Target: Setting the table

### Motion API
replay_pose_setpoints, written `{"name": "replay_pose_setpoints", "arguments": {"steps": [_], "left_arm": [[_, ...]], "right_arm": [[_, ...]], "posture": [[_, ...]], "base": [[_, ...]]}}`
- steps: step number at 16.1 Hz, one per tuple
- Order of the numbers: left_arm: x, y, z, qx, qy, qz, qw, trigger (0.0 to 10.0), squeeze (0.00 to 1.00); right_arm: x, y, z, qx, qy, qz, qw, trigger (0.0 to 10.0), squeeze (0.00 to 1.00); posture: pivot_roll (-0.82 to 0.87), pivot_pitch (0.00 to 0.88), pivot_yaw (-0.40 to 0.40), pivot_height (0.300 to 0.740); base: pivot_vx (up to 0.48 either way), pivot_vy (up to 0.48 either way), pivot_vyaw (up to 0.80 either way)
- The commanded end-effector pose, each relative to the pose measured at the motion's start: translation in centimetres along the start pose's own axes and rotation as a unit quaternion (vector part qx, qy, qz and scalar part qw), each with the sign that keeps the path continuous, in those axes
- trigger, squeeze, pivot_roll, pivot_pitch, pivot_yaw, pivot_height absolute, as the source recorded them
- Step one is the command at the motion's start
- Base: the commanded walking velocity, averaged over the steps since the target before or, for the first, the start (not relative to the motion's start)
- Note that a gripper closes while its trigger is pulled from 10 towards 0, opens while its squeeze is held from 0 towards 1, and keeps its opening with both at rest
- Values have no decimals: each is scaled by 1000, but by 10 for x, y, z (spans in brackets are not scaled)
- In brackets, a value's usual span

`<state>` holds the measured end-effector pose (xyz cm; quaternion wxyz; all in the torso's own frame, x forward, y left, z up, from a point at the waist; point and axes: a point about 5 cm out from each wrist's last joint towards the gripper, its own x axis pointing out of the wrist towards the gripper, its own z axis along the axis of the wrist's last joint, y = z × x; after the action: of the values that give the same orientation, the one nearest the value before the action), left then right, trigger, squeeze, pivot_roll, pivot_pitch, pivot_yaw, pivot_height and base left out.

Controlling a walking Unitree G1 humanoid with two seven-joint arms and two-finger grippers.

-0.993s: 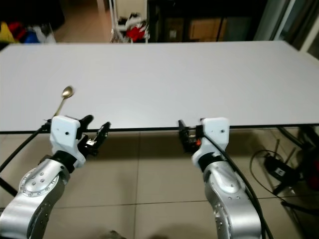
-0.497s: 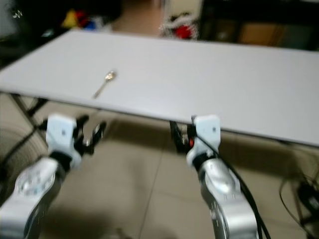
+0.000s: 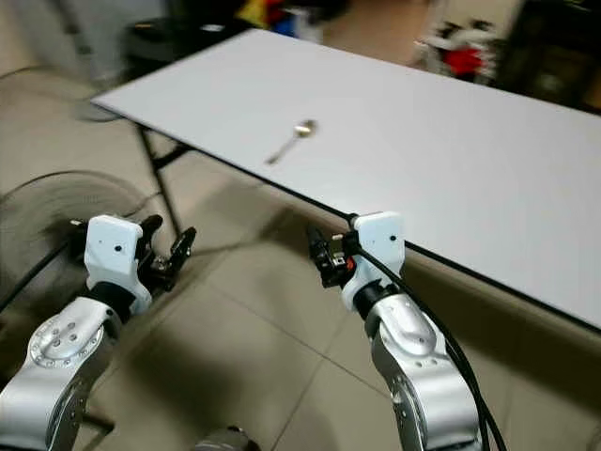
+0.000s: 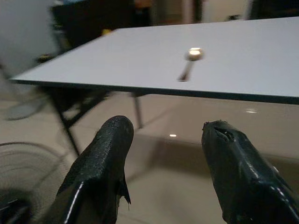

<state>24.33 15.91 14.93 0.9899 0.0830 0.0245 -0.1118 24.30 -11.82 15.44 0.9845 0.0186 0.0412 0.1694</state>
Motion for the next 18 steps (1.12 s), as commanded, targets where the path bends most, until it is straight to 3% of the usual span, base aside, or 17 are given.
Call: {"name": "replay_pose_setpoints", "arguments": {"steps": [1,4,8,18], "left_arm": [[1,3,3,11,-7,15,1000,10000,0],[-4,2,6,-2,-11,8,1000,10000,0],[-2,1,7,20,-17,14,1000,10000,0],[-2,4,10,20,-29,20,999,10000,0]], "right_arm": [[3,1,-1,3,3,11,1000,10000,0],[5,4,-1,11,4,24,1000,10000,0],[8,4,-2,20,5,22,1000,10000,0],[11,6,-3,19,9,39,999,10000,0]], "posture": [[181,0,22,727],[194,0,9,727],[204,0,6,727],[203,0,4,727]], "base": [[0,0,800],[0,0,800],[0,0,800],[0,0,800]]}}
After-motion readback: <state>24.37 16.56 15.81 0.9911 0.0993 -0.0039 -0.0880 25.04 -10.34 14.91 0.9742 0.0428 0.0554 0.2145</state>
